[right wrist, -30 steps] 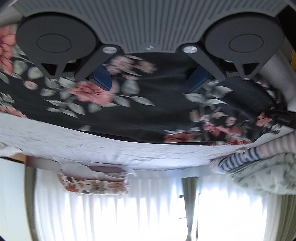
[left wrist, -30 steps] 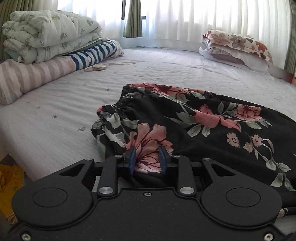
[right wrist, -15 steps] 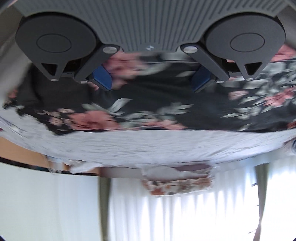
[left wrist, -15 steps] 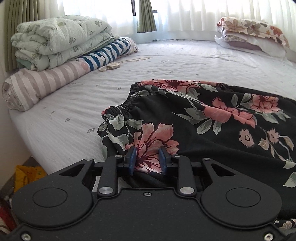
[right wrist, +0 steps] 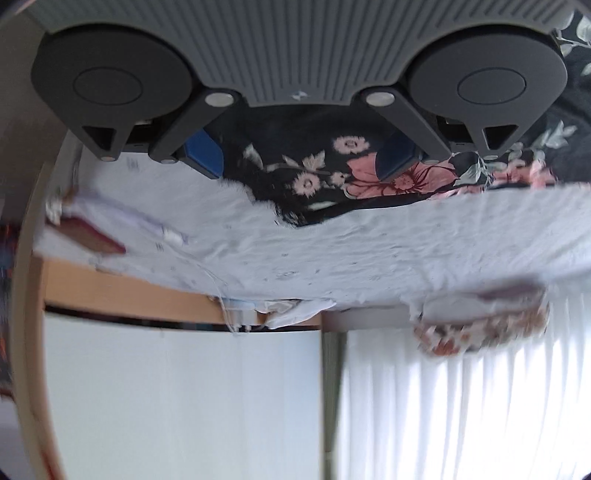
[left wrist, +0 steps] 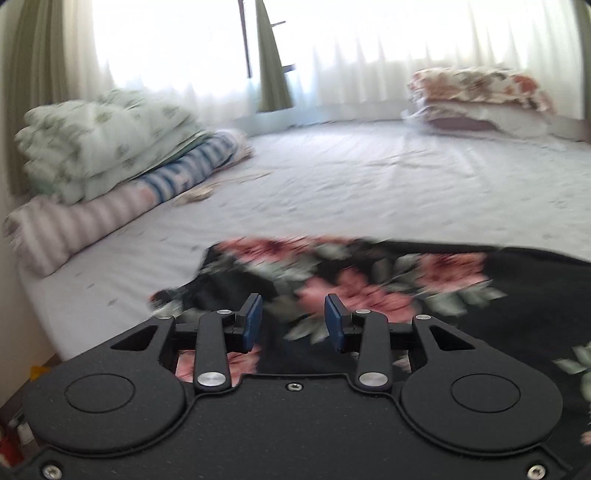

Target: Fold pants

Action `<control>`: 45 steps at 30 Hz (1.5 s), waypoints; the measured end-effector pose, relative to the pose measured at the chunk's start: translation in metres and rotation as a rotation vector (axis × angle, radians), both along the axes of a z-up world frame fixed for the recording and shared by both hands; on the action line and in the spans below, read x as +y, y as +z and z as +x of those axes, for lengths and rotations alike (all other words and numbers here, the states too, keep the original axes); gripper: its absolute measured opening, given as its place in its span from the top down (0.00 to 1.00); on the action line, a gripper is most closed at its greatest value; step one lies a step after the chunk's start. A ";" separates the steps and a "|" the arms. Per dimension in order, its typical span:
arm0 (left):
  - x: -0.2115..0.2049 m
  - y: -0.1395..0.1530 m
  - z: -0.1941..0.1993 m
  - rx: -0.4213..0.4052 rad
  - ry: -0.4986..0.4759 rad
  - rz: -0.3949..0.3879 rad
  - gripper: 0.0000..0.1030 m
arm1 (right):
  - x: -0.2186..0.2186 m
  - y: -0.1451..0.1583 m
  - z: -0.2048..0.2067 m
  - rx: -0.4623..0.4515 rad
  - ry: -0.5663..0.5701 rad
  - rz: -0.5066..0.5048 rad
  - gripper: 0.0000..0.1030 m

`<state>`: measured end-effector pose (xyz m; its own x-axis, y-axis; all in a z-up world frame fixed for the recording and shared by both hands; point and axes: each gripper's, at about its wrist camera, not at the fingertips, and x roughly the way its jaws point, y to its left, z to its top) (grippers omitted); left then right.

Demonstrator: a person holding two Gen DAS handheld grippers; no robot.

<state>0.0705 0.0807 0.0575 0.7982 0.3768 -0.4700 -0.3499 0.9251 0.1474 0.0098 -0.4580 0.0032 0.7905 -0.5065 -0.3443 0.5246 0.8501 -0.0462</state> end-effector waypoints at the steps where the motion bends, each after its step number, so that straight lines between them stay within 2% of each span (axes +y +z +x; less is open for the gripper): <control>1: -0.012 0.004 0.003 -0.002 -0.037 -0.016 0.63 | 0.002 0.006 0.010 0.044 0.022 -0.032 0.07; 2: -0.020 0.007 0.006 -0.001 -0.066 -0.031 0.63 | 0.001 0.012 0.022 0.091 0.039 -0.052 0.07; 4: -0.041 0.009 0.013 0.002 -0.134 -0.061 0.63 | -0.004 0.022 0.046 0.183 0.085 0.001 0.07; 7: -0.071 0.008 0.021 -0.004 -0.244 -0.079 0.63 | -0.021 0.022 0.076 0.234 0.075 0.097 0.07; 12: -0.115 0.003 0.033 0.014 -0.397 -0.069 0.63 | -0.041 0.004 0.117 0.330 0.054 0.127 0.09; 13: -0.122 0.002 0.034 0.013 -0.414 -0.062 0.63 | -0.041 0.001 0.120 0.338 0.062 0.140 0.23; 15: -0.132 -0.002 0.037 0.018 -0.438 -0.053 0.63 | -0.037 0.000 0.120 0.329 0.072 0.146 0.43; 17: -0.139 -0.006 0.040 0.020 -0.451 -0.046 0.63 | -0.031 0.005 0.119 0.321 0.064 0.106 0.93; 25: -0.140 -0.016 0.052 0.020 -0.453 -0.067 0.63 | -0.048 0.024 0.130 0.217 0.038 0.159 0.95; 28: -0.139 -0.021 0.057 0.022 -0.440 -0.071 0.63 | -0.056 0.024 0.138 0.173 0.066 0.197 0.94; 31: -0.136 -0.025 0.061 0.034 -0.423 -0.082 0.63 | -0.060 0.016 0.148 0.190 0.057 0.185 0.94; 33: -0.133 -0.029 0.060 0.049 -0.414 -0.090 0.62 | -0.064 0.009 0.154 0.235 0.050 0.210 0.86; 34: -0.132 -0.031 0.060 0.055 -0.410 -0.090 0.62 | -0.064 0.008 0.152 0.234 0.039 0.218 0.63; 35: -0.130 -0.032 0.059 0.057 -0.407 -0.089 0.61 | -0.064 0.009 0.148 0.219 0.036 0.223 0.52; 37: -0.128 -0.035 0.056 0.057 -0.406 -0.086 0.58 | -0.059 0.014 0.135 0.184 0.050 0.209 0.41; 42: -0.128 -0.040 0.051 0.070 -0.405 -0.083 0.57 | -0.021 0.027 0.093 0.122 0.175 0.149 0.35; 45: -0.131 -0.042 0.050 0.089 -0.400 -0.084 0.56 | 0.013 0.029 0.068 0.087 0.290 0.132 0.32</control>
<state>0.1201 -0.0501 0.0153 0.8289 0.0030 -0.5594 0.0499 0.9956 0.0792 0.0782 -0.4453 0.0322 0.8601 -0.2107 -0.4646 0.2584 0.9652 0.0406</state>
